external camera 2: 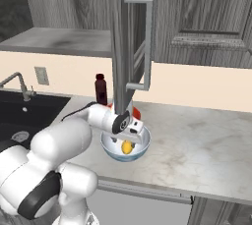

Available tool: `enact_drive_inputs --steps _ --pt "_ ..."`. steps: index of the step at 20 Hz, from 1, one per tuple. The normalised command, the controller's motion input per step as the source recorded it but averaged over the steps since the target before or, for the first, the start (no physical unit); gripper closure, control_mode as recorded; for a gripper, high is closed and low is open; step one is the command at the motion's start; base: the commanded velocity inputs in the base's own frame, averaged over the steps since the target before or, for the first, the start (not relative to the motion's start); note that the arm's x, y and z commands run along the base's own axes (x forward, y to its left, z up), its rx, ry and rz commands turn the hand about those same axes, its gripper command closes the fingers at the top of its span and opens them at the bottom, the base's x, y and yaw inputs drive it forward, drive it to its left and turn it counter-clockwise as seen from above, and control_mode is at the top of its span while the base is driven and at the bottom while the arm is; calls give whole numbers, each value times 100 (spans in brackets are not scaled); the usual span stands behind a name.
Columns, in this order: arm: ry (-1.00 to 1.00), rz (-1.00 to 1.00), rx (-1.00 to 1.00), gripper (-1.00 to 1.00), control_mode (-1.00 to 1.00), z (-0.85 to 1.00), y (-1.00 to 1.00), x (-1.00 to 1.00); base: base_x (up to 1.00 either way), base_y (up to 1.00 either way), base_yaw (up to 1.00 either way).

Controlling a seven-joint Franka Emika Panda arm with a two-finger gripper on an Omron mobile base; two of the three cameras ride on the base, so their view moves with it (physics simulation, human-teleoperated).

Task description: Pick both bowls and place them on the counter. Then place the lemon in one bowl and place the eggplant in the other bowl.

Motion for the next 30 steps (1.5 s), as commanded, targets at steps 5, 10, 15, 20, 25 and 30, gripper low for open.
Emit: enact_drive_inputs --steps 5,10,15,20,25,30 --pt "-1 0 0 -100 -100 38 3 -22 0 0 0" --pt "-6 0 0 -100 -100 48 10 -32 0 0 0" --pt "-7 0 0 -100 -100 51 15 -36 0 0 0" --pt "-5 0 0 -100 -100 53 27 -37 0 0 0" --pt "-3 1 0 -100 -100 53 35 -35 0 0 0" --pt "-6 2 0 -100 -100 41 41 -34 0 0 0"
